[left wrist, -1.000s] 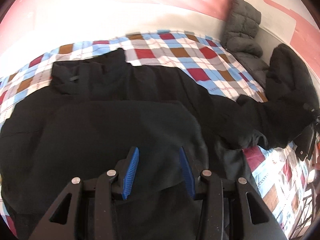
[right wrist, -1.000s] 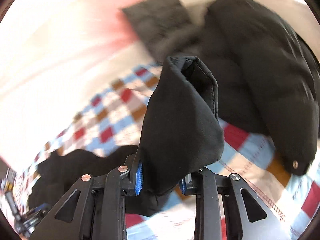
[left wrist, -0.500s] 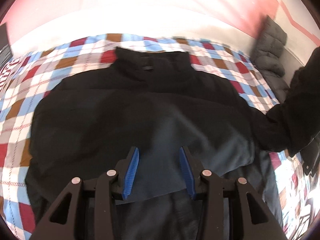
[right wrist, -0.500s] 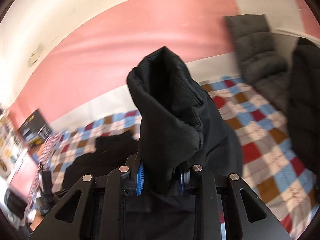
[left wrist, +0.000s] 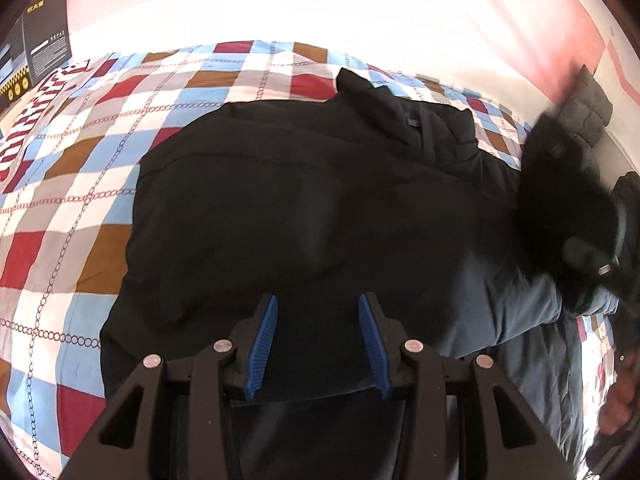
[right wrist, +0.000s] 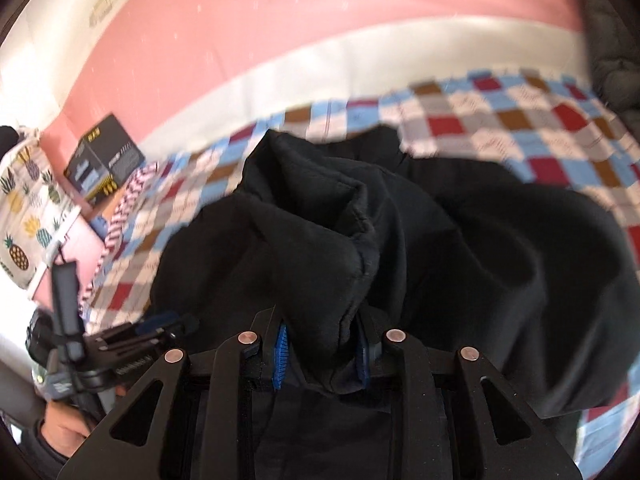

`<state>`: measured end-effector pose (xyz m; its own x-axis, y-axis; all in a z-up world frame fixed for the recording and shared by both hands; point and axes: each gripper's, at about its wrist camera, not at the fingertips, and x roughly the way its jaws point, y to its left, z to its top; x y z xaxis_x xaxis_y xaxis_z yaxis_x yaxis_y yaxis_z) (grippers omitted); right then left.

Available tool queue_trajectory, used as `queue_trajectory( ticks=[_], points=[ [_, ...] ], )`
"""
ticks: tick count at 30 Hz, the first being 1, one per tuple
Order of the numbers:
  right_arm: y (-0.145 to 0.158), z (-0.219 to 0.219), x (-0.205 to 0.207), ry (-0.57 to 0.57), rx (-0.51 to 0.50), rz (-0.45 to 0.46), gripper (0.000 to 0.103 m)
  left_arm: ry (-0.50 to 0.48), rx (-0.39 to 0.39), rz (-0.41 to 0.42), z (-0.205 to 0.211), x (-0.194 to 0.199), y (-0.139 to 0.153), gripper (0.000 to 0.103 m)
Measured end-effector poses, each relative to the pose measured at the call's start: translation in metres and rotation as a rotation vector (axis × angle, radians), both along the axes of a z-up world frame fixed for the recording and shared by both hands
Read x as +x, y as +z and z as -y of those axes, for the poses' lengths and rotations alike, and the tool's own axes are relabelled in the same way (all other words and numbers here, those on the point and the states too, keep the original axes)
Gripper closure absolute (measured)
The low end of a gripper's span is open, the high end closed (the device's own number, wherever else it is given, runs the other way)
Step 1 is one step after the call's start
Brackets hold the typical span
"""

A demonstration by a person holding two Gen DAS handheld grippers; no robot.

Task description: Fold large clothes

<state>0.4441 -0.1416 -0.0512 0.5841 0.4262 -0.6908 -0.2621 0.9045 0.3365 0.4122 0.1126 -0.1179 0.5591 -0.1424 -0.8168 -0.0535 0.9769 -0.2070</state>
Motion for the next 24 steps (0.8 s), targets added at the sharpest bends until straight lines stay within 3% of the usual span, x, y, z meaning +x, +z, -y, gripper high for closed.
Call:
queue_trajectory(
  ticks=[4,7,8,12,13,16,20,24],
  points=[
    [-0.02,-0.01,0.003,0.032,0.011,-0.042,0.063,-0.006,-0.006,0.008,-0.002,-0.003,-0.003,0.059],
    [-0.019,-0.014,0.0,0.077,0.076,-0.06,0.041,-0.012,-0.037,0.01,-0.001,-0.003,-0.001,0.059],
    [-0.015,-0.015,-0.004,0.096,0.104,-0.05,0.039,-0.016,-0.055,0.014,0.0,-0.003,0.001,0.059],
    [0.008,-0.009,-0.027,0.151,0.192,0.007,0.039,-0.039,-0.147,0.027,0.007,-0.006,0.015,0.058],
    [0.014,-0.002,-0.034,0.139,0.199,0.024,0.039,-0.051,-0.179,0.035,0.01,-0.006,0.02,0.054],
    [0.023,0.035,-0.05,0.064,0.23,0.053,0.039,-0.085,-0.305,0.051,0.019,-0.003,0.034,0.038],
    [0.02,0.08,-0.062,-0.043,0.221,0.053,0.039,-0.12,-0.502,0.021,0.038,0.011,0.039,0.03],
    [0.01,0.116,-0.068,-0.134,0.217,0.034,0.039,-0.124,-0.428,-0.065,0.073,0.033,0.021,0.031]
  ],
)
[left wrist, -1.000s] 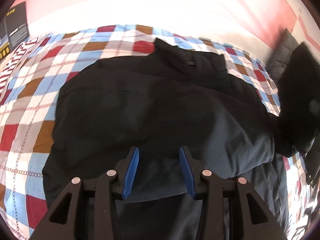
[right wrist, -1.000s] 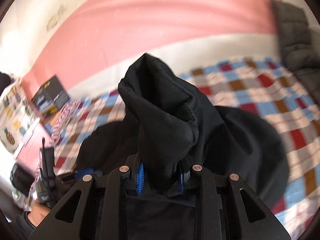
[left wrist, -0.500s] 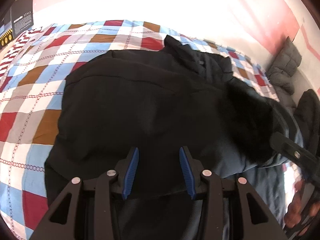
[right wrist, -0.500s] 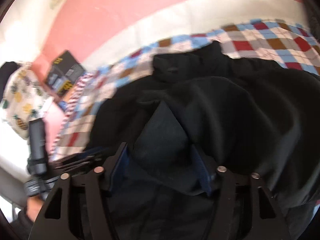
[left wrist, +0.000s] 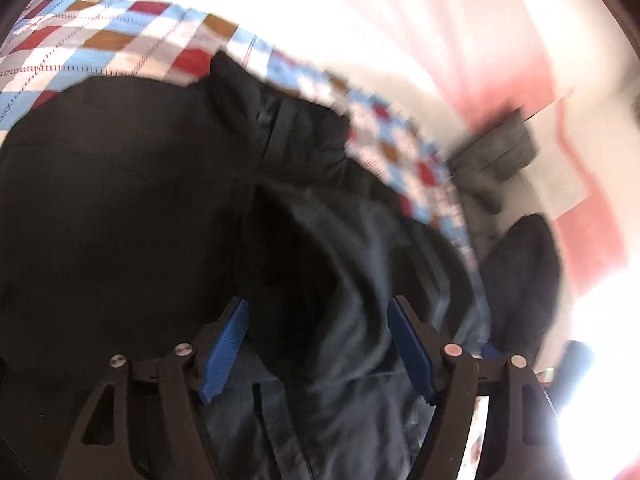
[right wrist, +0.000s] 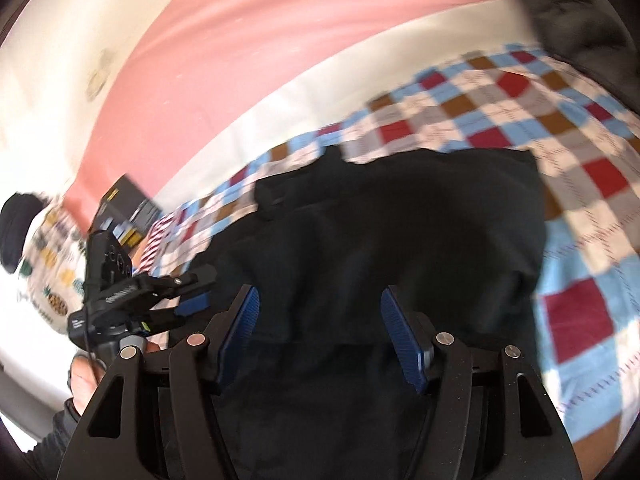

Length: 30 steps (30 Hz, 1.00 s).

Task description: Fold large clothes

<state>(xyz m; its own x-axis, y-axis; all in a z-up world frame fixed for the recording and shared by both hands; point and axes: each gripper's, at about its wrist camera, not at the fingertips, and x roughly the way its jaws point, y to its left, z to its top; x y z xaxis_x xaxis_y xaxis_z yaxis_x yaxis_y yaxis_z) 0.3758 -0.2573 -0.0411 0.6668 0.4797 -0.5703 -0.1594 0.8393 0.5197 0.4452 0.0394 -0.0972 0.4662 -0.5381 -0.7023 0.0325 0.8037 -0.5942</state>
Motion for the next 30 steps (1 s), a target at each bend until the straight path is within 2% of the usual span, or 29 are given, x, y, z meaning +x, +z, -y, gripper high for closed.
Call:
queue_trajectory(
  ticks=[2,3,4,5,6,9,11,13,14,17,19,21,24,27,30],
  points=[
    [-0.003,0.011,-0.001,-0.028,-0.009,-0.006,0.039,0.004,0.048,-0.041,0.011,0.007,-0.013,0.046],
    [-0.005,0.017,-0.002,-0.042,-0.02,-0.008,0.039,-0.001,0.077,-0.037,0.016,0.008,-0.015,0.069],
    [-0.006,0.021,-0.003,-0.053,-0.031,-0.01,0.039,-0.001,0.114,-0.028,0.019,0.007,-0.013,0.084],
    [-0.007,0.025,-0.004,-0.062,-0.041,-0.013,0.039,-0.001,0.129,-0.001,0.019,0.005,-0.007,0.088],
    [-0.008,0.029,-0.004,-0.07,-0.05,-0.014,0.039,0.005,0.133,0.039,0.016,0.002,0.001,0.098],
    [-0.009,0.044,-0.005,-0.112,-0.08,-0.004,0.039,0.043,0.185,0.17,-0.002,-0.01,0.034,0.099],
    [-0.012,0.053,-0.002,-0.131,-0.085,0.0,0.039,0.081,0.222,0.191,-0.019,-0.012,0.041,0.099],
    [-0.015,0.055,0.003,-0.141,-0.096,-0.009,0.041,0.114,0.238,0.163,-0.038,-0.009,0.036,0.099],
    [-0.017,0.054,0.007,-0.144,-0.107,-0.013,0.054,0.124,0.237,0.143,-0.047,-0.006,0.031,0.099],
    [-0.021,0.043,0.023,-0.144,-0.166,-0.026,0.081,0.139,0.235,0.096,-0.063,-0.002,0.012,0.099],
    [-0.02,0.029,0.034,-0.116,-0.208,-0.007,0.088,0.138,0.253,0.099,-0.063,-0.004,0.008,0.099],
    [-0.022,0.012,0.044,-0.08,-0.261,0.008,0.088,0.144,0.251,0.112,-0.068,-0.009,0.008,0.099],
    [-0.046,-0.005,0.063,-0.019,-0.296,-0.071,0.088,0.172,0.271,0.13,-0.084,-0.013,0.007,0.099],
    [-0.064,-0.02,0.067,0.034,-0.326,-0.095,0.088,0.187,0.275,0.113,-0.1,-0.012,-0.001,0.099],
    [-0.079,-0.027,0.071,0.059,-0.347,-0.119,0.088,0.153,0.351,0.092,-0.095,-0.007,-0.016,0.098]
  ],
)
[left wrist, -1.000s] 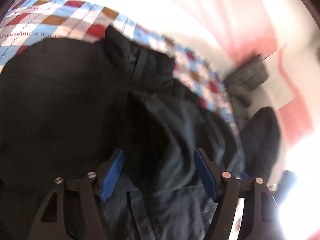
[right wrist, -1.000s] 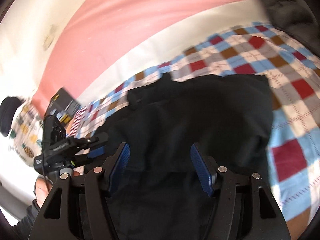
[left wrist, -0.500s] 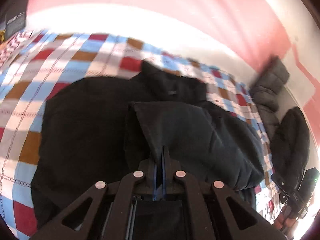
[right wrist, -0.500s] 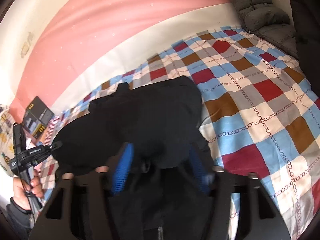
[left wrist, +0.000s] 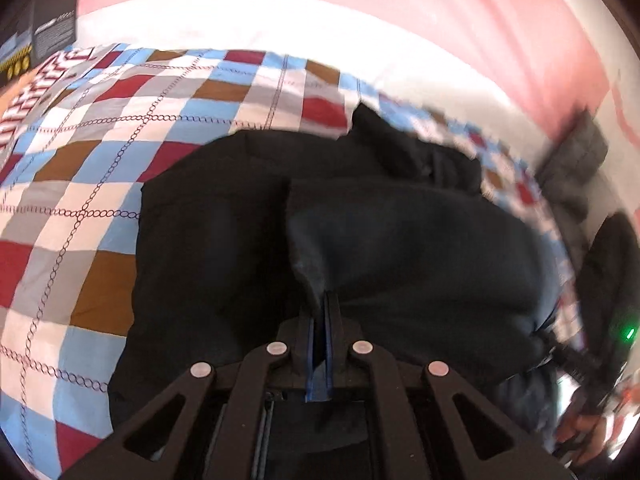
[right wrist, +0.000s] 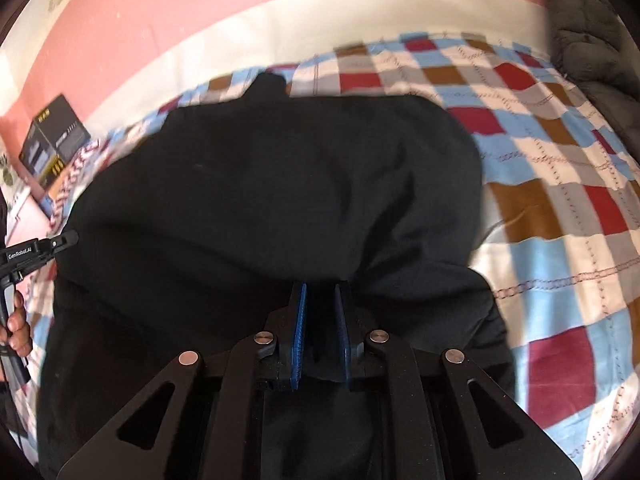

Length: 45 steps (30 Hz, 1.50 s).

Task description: Fold large clothes

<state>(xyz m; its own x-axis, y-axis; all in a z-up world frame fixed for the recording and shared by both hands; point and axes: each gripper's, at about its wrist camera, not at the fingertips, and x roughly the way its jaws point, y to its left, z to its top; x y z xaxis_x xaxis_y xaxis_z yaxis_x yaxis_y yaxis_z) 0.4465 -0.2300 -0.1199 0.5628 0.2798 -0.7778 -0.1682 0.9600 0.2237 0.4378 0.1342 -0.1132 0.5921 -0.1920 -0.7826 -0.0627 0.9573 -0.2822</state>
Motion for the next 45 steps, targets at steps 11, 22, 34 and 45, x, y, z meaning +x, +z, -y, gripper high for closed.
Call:
queue_trajectory(
  ticks=[11,22,34,45],
  points=[
    [0.051,0.049,-0.019,-0.052,0.105,0.103,0.088,0.062,0.019,0.099,-0.017,-0.035,0.041,0.095],
    [0.023,0.026,0.06,-0.057,0.051,0.0,0.088,-0.063,0.109,0.136,0.056,0.022,0.046,0.095],
    [0.026,0.038,0.045,-0.022,0.108,0.046,0.092,-0.061,0.199,0.102,0.048,0.038,-0.006,0.1],
    [-0.01,0.038,-0.006,-0.014,-0.03,-0.029,0.093,-0.016,0.157,0.049,0.03,0.029,-0.012,0.1]
  ],
)
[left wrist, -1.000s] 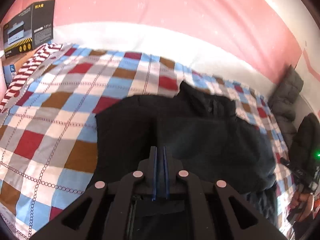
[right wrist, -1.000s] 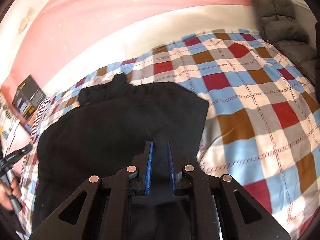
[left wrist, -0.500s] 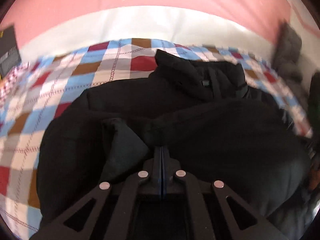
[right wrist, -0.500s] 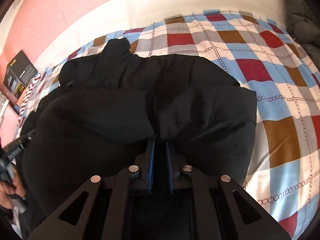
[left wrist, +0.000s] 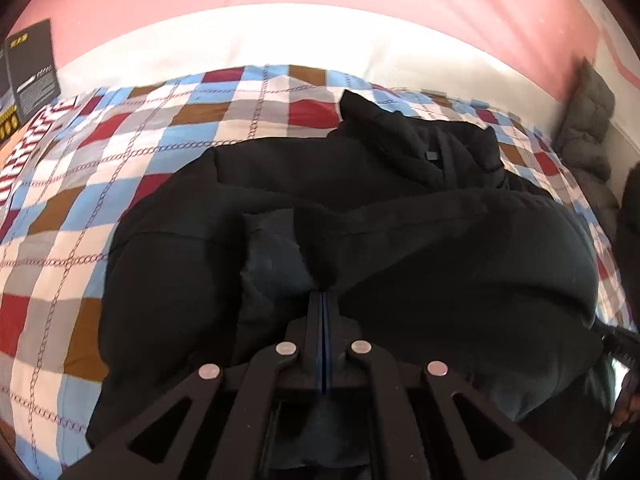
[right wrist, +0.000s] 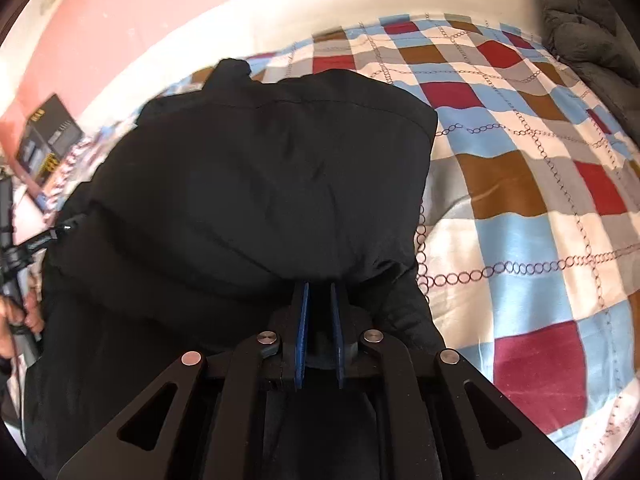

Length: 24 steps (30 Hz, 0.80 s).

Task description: Fold large clothes

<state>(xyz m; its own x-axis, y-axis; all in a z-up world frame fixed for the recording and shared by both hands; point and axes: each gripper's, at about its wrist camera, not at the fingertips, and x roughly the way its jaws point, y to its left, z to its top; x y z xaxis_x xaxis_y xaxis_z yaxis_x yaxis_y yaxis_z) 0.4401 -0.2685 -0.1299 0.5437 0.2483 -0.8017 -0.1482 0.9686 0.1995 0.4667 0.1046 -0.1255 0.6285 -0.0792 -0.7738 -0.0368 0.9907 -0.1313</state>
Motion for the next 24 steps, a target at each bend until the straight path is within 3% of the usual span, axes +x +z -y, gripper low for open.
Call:
queue_trajectory(
  ticks=[2,5,8,10,13,16,18,21,24],
  points=[
    [0.013,-0.007,-0.003,0.012,-0.049,0.012,0.092,0.026,0.009,0.007,-0.005,-0.01,0.014,0.1],
    [0.033,0.0,-0.014,0.037,0.003,0.079,0.091,0.059,-0.025,0.051,-0.027,-0.034,0.028,0.1],
    [0.043,0.012,-0.009,-0.013,0.035,0.118,0.09,0.091,-0.058,0.061,-0.042,-0.047,0.034,0.1],
    [0.045,0.012,0.005,-0.037,0.07,0.125,0.09,0.07,-0.077,0.072,-0.037,-0.047,0.039,0.1],
    [0.047,-0.004,0.029,-0.037,0.106,0.127,0.09,-0.002,-0.027,0.105,-0.011,-0.032,0.045,0.1],
    [0.047,-0.03,0.049,-0.002,0.094,0.126,0.09,-0.017,0.03,0.086,0.004,0.0,0.032,0.1],
    [0.04,-0.047,0.064,0.023,0.053,0.104,0.09,0.012,0.002,0.021,-0.003,0.024,0.011,0.099],
    [0.019,-0.056,0.094,0.025,0.0,0.03,0.09,0.018,-0.003,0.026,-0.01,0.039,-0.009,0.099],
    [0.016,-0.053,0.105,0.012,-0.005,0.02,0.09,0.026,-0.007,0.019,-0.01,0.041,-0.009,0.099]
  ],
)
